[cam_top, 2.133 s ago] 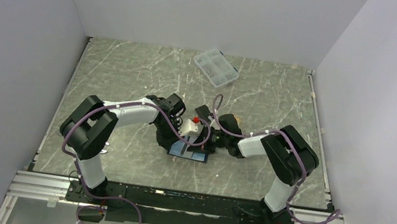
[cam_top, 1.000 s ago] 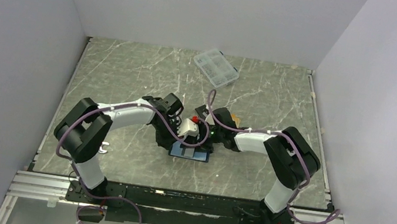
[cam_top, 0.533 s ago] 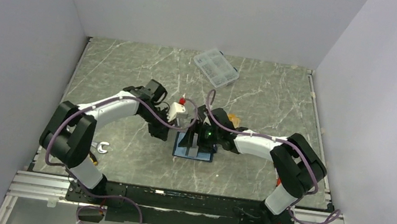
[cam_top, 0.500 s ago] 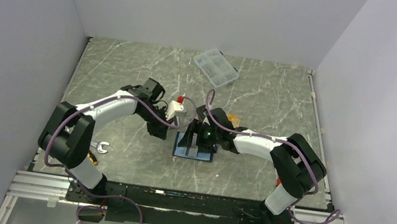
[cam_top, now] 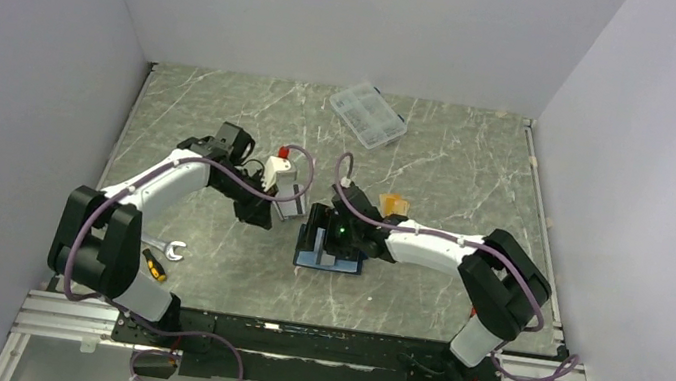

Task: Put the credit cards into the card holder
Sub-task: Insert the credit card into the card holder.

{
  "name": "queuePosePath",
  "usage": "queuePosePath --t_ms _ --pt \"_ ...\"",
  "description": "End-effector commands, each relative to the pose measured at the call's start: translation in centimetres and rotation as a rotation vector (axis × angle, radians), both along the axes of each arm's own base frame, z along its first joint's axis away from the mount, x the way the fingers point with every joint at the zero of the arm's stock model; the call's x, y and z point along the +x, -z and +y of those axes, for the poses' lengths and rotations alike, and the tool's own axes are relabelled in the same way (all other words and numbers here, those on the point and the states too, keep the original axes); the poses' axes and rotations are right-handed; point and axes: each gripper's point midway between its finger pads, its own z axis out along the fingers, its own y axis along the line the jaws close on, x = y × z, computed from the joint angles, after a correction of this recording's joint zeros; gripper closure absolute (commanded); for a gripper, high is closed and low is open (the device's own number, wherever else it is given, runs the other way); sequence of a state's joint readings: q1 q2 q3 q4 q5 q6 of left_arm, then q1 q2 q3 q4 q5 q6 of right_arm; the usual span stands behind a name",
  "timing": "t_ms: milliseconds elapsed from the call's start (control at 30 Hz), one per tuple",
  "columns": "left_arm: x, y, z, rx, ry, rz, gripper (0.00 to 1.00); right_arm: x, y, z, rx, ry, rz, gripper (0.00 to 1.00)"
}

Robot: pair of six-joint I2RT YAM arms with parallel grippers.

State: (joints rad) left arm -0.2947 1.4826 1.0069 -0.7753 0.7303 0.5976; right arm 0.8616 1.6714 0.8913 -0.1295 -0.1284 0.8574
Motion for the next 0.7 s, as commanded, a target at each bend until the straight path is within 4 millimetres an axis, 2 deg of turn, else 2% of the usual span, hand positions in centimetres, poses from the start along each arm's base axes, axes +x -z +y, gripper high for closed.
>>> queuePosePath --t_ms 0,133,367,467,667 --pt "-0.6 -1.4 -2.4 -0.106 0.052 0.013 0.96 -2.7 2.8 -2.8 -0.043 0.005 0.095 0.11" --pt "-0.4 -1.4 -4.9 -0.129 0.09 0.04 0.98 -3.1 2.2 -2.3 0.076 -0.035 0.13 0.1" --pt "-0.9 -0.1 -9.4 -0.14 0.166 0.115 1.0 -3.0 2.0 -2.9 0.126 -0.046 0.153 0.08" --pt "-0.9 1.4 -10.2 -0.101 0.177 0.128 1.0 -2.8 2.0 -3.3 0.139 -0.031 0.145 0.08" --pt "-1.6 4.5 -10.4 -0.035 0.173 0.199 1.0 -3.3 1.2 -2.8 0.283 -0.036 0.111 0.1"
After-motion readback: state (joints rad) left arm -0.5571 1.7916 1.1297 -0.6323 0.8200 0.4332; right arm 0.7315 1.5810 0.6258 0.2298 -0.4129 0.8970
